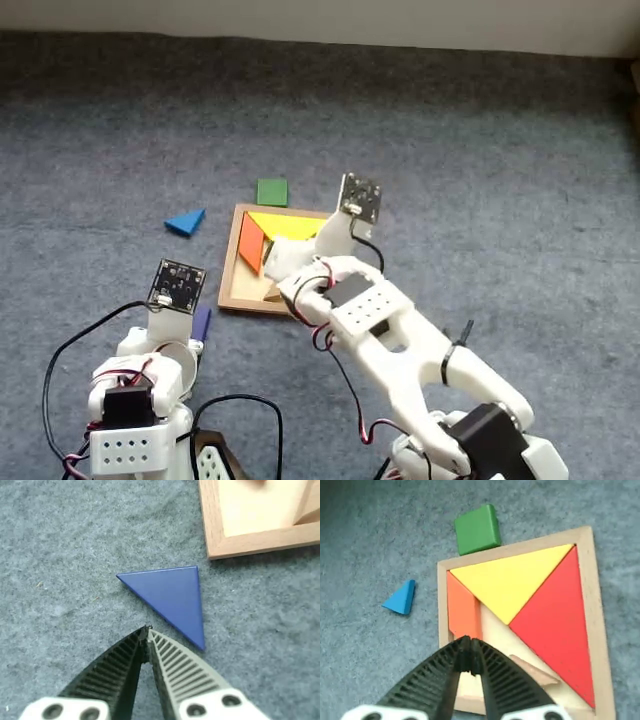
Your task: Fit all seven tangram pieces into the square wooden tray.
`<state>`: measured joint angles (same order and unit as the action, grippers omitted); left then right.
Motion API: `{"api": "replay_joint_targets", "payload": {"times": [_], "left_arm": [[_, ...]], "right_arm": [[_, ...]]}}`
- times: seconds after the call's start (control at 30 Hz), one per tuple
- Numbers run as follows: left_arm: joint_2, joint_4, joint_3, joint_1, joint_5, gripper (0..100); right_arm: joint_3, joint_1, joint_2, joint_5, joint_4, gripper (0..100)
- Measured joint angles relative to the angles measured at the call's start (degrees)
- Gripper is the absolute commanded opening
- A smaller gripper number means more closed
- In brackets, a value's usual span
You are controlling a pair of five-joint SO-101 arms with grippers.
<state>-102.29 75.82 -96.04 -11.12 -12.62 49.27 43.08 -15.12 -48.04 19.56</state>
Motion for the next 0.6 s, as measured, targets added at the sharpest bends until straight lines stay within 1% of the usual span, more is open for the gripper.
{"api": "replay_joint_targets", "payload": {"times": [0.1, 0.3, 0.47, 0.53, 0.6], "left_arm": [[0.0, 0.0, 0.0, 0.0, 0.0, 1], [0.0, 0.0, 0.0, 0.0, 0.0, 1], [0.0, 0.0, 0.0, 0.0, 0.0, 1], [0.0, 0.0, 0.0, 0.0, 0.0, 1], [0.0, 0.0, 0.0, 0.0, 0.0, 1]], "right_arm": [[0.2, 1.8, 1.2, 0.3, -0.1, 0.3], [-2.1, 2.0, 12.0, 3.2, -0.4, 0.3], [-3.6, 2.1, 13.3, 3.5, -0.6, 0.3], [-3.9, 2.1, 13.3, 3.5, 1.4, 0.3], [-4.8, 1.8, 13.2, 3.5, 5.5, 0.3]]}}
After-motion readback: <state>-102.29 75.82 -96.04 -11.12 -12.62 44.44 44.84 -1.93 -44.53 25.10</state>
